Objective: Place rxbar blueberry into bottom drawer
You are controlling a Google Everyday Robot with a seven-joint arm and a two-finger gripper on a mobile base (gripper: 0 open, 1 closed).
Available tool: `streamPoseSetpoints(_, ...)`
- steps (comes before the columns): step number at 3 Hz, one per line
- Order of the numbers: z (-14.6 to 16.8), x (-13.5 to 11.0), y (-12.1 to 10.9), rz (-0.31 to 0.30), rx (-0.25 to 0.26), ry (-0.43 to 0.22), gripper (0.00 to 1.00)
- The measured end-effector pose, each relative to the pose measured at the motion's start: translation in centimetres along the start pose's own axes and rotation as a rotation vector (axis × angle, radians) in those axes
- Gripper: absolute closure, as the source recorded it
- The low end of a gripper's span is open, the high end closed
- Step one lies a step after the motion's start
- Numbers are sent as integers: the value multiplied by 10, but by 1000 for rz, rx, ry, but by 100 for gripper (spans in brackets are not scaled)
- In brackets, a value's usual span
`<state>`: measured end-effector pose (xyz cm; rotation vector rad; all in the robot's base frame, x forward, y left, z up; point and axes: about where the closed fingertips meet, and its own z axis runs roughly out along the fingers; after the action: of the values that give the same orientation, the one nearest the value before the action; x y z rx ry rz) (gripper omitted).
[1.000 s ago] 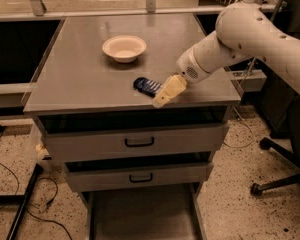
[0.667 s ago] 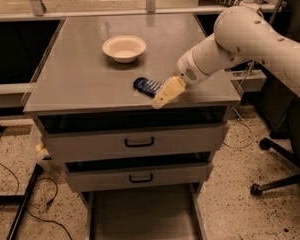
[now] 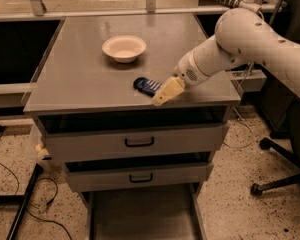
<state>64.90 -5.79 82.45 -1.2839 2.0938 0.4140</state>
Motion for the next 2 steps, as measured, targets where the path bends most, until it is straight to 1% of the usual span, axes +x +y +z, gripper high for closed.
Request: streamPoseSetpoints(2, 0, 0, 0, 0, 0, 0, 65)
